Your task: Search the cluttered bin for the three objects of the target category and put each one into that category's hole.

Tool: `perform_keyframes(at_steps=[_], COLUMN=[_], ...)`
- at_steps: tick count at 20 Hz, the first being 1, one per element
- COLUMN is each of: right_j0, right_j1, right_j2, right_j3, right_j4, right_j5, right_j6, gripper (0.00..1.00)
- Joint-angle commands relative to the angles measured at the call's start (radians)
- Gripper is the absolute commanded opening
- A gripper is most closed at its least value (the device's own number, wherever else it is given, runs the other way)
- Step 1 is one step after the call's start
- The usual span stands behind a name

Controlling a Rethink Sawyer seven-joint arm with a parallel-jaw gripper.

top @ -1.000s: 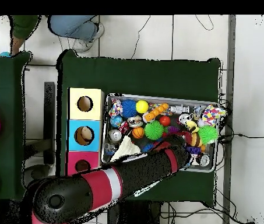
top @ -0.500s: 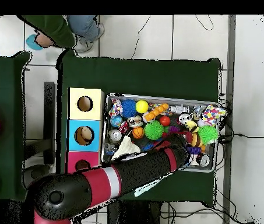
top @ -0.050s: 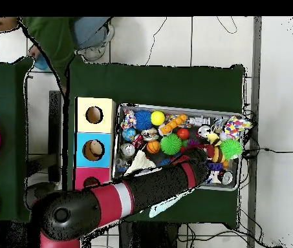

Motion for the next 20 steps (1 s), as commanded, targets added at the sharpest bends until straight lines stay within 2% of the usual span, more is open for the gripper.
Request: perform_keyframes(at_steps=[1,6,7,16,20], right_j0=[-0.045,-0.046,-0.046,-0.047,-0.041], right_j1=[0.074,0.065,0.064,0.055,0.068], right_j2=[0.083,0.091,0.091,0.099,0.085], right_j3=[-0.105,-0.106,-0.106,-0.107,-0.103], right_j4=[0.041,0.023,0.02,0.001,0.026], right_j5=[0.009,0.019,0.022,0.039,0.015], right_j6=[0.058,0.056,0.055,0.049,0.056], gripper=[1.0,1.0,0.0,0.0,0.0])
